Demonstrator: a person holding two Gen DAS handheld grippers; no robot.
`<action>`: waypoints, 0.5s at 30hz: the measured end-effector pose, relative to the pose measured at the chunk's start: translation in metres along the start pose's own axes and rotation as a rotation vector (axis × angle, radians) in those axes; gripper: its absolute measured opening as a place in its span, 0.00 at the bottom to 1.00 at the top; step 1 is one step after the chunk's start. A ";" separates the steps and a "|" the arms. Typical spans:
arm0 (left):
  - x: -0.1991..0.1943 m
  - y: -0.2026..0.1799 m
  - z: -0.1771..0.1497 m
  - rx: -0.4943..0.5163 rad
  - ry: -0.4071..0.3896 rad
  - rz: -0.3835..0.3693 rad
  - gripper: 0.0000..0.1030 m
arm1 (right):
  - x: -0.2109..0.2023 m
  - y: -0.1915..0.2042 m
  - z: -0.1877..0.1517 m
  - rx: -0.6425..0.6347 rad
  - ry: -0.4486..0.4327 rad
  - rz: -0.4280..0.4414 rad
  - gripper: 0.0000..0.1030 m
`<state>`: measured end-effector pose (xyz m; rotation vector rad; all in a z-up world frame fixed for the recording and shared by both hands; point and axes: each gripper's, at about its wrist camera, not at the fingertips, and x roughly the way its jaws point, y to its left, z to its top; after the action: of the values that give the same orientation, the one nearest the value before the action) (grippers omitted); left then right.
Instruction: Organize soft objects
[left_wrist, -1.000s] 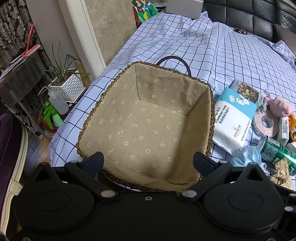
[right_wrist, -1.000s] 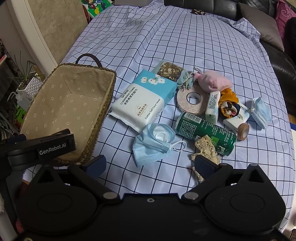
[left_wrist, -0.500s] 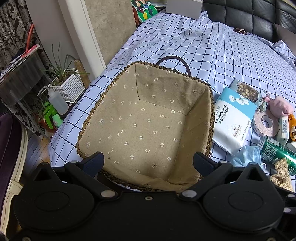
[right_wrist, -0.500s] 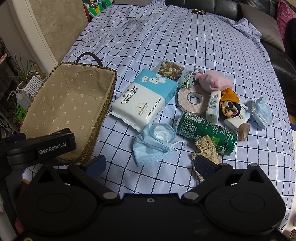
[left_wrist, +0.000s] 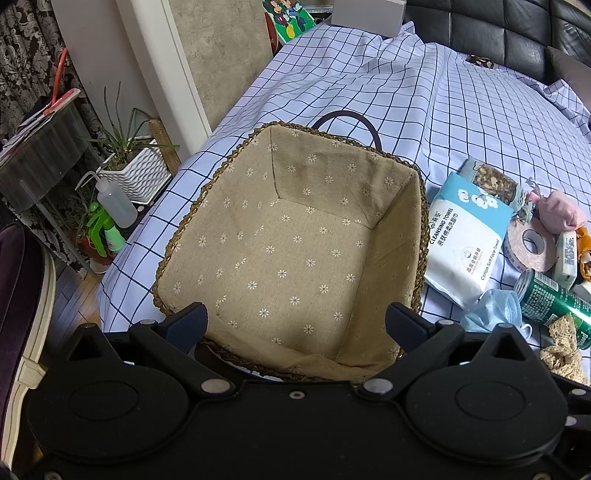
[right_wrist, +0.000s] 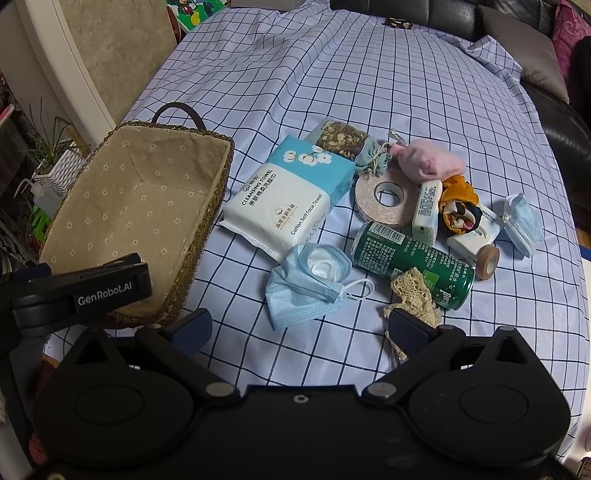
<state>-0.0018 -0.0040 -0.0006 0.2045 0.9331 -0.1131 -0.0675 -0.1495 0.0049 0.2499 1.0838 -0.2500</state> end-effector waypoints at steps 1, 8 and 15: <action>0.000 0.000 0.000 0.000 0.000 0.000 0.97 | 0.000 0.000 0.000 0.000 0.000 0.000 0.99; -0.001 0.000 0.000 0.001 -0.007 -0.009 0.96 | 0.002 0.000 -0.002 -0.001 0.006 -0.013 0.99; -0.017 -0.013 -0.004 0.054 -0.094 -0.064 0.96 | 0.009 -0.047 0.006 0.094 0.002 -0.100 0.98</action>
<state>-0.0176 -0.0161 0.0093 0.2177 0.8432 -0.2051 -0.0739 -0.1966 -0.0038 0.2807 1.0891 -0.3906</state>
